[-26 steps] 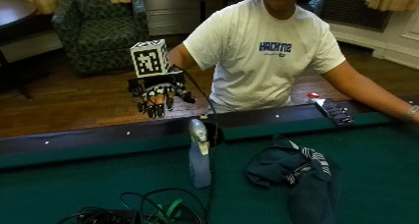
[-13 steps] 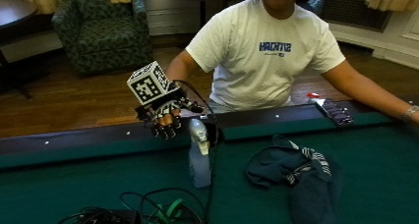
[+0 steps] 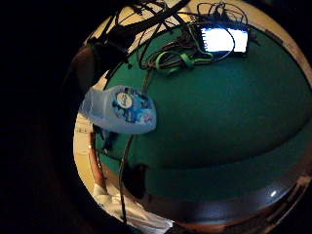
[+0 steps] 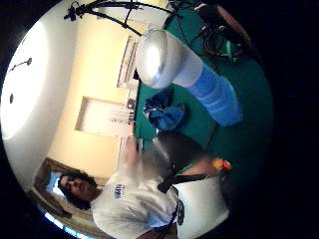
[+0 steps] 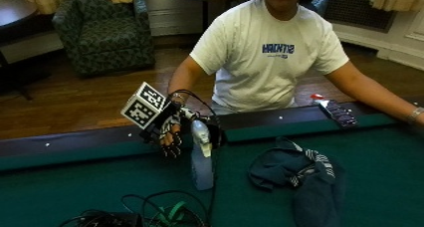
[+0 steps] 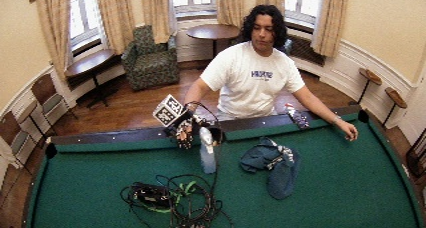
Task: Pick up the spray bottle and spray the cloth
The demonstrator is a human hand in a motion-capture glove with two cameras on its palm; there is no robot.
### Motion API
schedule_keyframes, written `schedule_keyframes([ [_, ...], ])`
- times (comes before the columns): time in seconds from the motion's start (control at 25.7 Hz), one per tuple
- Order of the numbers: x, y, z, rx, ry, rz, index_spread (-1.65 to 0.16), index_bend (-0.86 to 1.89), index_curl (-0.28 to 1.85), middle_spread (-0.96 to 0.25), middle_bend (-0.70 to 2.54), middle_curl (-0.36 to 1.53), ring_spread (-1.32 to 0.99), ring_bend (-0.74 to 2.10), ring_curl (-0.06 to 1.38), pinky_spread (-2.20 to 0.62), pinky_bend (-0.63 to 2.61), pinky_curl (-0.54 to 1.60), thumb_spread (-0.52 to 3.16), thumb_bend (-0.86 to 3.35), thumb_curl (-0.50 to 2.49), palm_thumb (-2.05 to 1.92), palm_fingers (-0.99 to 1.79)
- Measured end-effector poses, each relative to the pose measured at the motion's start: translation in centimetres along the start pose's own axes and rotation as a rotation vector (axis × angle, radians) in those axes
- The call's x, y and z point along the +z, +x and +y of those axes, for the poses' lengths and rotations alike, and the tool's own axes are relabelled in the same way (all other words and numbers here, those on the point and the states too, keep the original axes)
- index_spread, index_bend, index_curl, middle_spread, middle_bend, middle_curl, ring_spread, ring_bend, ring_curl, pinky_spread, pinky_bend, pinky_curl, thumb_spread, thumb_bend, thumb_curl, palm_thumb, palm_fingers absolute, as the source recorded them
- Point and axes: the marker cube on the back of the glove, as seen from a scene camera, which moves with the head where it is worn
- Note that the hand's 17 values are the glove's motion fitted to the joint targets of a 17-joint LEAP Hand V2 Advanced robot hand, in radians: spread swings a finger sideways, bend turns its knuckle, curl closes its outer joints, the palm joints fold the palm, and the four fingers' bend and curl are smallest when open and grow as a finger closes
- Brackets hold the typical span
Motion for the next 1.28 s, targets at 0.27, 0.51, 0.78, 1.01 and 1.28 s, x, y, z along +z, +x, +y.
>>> schedule_keyframes([
  [0.27, 2.0, -0.2, -1.9, 0.013, -0.007, -0.147, -0.38, 0.1, 0.19, -0.12, 0.25, 0.36, -0.11, 0.5, 0.32, 0.2, 0.35, 0.33, 0.92, -0.01, 0.33, 0.5, 0.57],
  [0.51, 2.9, -0.5, -2.8, 0.02, -0.002, -0.203, -0.38, 0.1, 0.19, -0.12, 0.26, 0.36, -0.11, 0.5, 0.33, 0.19, 0.34, 0.33, 0.91, -0.02, 0.34, 0.54, 0.57],
  [0.78, 3.0, -0.2, -2.4, 0.015, 0.057, -0.267, -0.36, 0.05, 0.16, -0.19, 0.29, 0.38, -0.18, 0.64, 0.35, -0.02, 0.45, 0.34, 0.94, 0.05, 0.37, 0.73, 0.95],
  [1.01, 2.9, 0.1, -1.8, 0.005, 0.068, -0.32, -0.33, 0.16, 0.21, -0.22, 0.28, 0.42, -0.2, 0.59, 0.39, -0.16, 0.61, 0.43, 0.8, 0.09, 0.46, 0.91, 1.12],
  [1.28, 2.6, 0.5, -1.2, 0.002, 0.084, -0.339, -0.32, 0.35, 0.31, -0.24, 0.4, 0.5, -0.22, 0.68, 0.46, -0.15, 0.68, 0.51, 0.6, 0.12, 0.55, 1.04, 1.3],
])
